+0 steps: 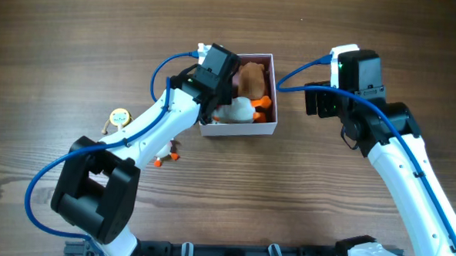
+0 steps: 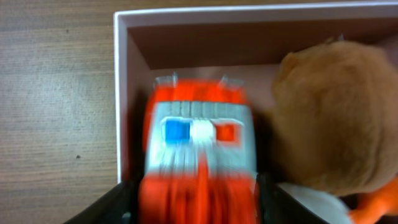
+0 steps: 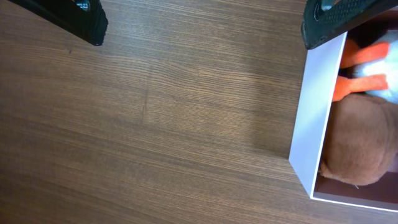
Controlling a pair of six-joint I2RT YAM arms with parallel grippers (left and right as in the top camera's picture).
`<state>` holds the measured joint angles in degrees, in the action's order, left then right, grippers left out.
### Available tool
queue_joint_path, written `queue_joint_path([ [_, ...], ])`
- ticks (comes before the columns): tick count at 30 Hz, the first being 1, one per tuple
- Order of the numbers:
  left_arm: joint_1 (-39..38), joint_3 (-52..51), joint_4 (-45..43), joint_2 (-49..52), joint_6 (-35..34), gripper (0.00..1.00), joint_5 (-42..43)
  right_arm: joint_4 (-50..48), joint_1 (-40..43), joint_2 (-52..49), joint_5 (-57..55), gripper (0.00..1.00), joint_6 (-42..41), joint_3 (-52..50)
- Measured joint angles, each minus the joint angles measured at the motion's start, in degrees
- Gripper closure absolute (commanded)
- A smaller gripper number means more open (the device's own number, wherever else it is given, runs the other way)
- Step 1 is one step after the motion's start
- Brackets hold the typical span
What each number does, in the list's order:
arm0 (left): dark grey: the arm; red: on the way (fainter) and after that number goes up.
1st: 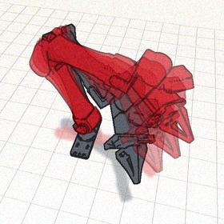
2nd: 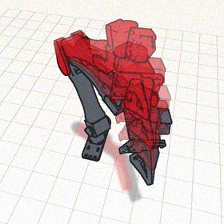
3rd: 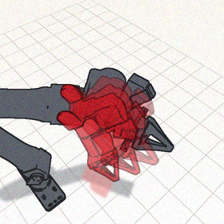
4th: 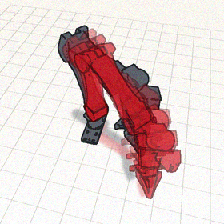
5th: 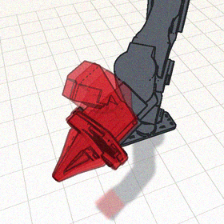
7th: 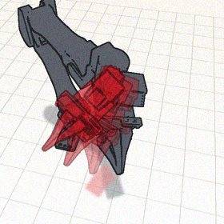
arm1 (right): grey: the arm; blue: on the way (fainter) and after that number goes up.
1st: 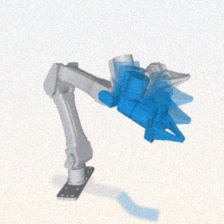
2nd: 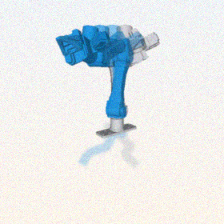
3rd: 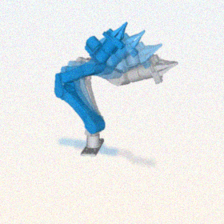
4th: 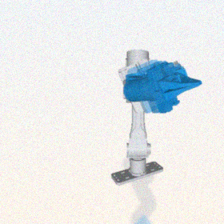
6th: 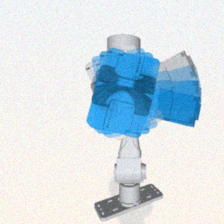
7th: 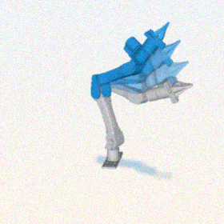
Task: Pack container
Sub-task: 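Carry the fire truck with the left gripper into the box, release, then grasp the pink-hat white duck with the left gripper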
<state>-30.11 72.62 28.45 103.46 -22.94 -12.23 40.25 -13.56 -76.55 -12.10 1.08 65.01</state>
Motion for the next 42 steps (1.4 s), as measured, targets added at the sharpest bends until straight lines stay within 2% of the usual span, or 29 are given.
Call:
queue_joint_path([
  [10, 0.0, 0.17, -1.09, 0.0, 0.07, 0.37, -0.2, 0.0, 0.0, 0.0, 0.0, 0.0, 0.0, 0.0],
  [15, 0.02, 4.02, 6.43, -2.12, 0.07, 0.38, -0.37, 0.0, 0.0, 0.0, 0.0, 0.01, 0.0, 0.0],
  [17, 0.33, 5.16, 10.25, -4.9, 0.07, 0.32, -0.39, 0.0, 0.0, 0.0, 0.0, 0.0, 0.0, 0.0],
  [19, 2.23, 5.79, 16.63, -8.87, -1.01, 0.13, -0.39, 0.0, 0.0, 0.0, 0.0, 0.0, 0.0, 0.0],
  [23, 10.47, 6.08, 27.93, -10.58, -7.76, 0.07, 0.24, 0.0, 0.0, 0.0, 0.0, 0.0, 0.0, 0.0],
  [30, 18.4, -3.26, 21.79, -10.58, -10.91, 0.07, 4.87, 0.0, 0.0, 0.0, 0.0, 0.0, 0.0, 0.0],
  [34, 18.93, -11.89, 14.88, -10.58, -12.0, 0.07, 8.83, 0.0, 0.0, 0.0, 0.0, 0.01, 0.0, 0.0],
  [42, 18.93, -21.59, 11.74, -10.56, -17.33, 0.07, 10.73, 0.0, 0.0, 0.0, 0.0, 0.01, 0.0, 0.0],
])
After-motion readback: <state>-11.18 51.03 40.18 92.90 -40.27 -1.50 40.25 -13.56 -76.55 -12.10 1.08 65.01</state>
